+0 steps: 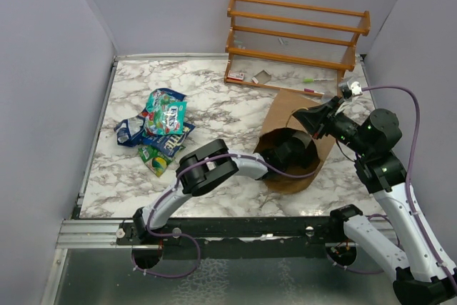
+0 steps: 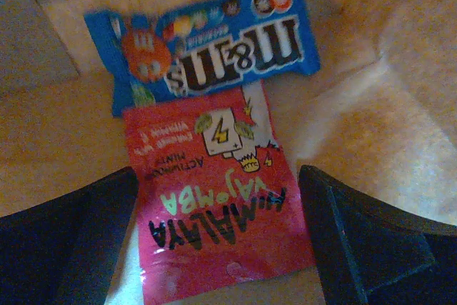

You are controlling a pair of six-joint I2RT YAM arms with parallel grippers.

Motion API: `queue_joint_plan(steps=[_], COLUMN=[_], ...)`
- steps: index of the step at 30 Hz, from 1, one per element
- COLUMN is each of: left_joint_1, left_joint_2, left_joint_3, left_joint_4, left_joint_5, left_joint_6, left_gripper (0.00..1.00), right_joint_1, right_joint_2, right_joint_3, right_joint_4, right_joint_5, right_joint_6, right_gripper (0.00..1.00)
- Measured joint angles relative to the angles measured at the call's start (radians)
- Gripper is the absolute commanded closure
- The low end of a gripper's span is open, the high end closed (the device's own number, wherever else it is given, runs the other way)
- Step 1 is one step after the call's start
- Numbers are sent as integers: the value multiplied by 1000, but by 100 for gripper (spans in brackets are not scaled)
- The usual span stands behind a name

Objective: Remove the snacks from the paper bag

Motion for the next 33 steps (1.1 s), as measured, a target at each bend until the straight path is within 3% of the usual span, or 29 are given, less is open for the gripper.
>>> queue_joint_plan(steps=[4,8,11,20,22,33], left_joint_1=[-2,-2,-3,-6,-6,-5], left_joint_2=[61,68,68,45,27,-96], left_joint_3=[-1,-9,-23,-56,-77,-166], left_joint_4=[66,100,123,122,113,40], left_joint_5=[-37,-59,-71,-84,-83,-31], left_joint_6=[8,27,40,68,74,85], left_gripper=[15,47,63,96,100,100], right_joint_1=[0,0,0,0,0,0], right_joint_2=[0,0,0,0,0,0], right_joint_3=[0,0,0,0,0,0], right_joint_4=[-4,-8,-8,-8,-8,-8], right_joint_5=[0,0,0,1,1,5], right_joint_6=[0,0,0,-1,-1,-2], right_gripper=[98,98,98,98,98,98])
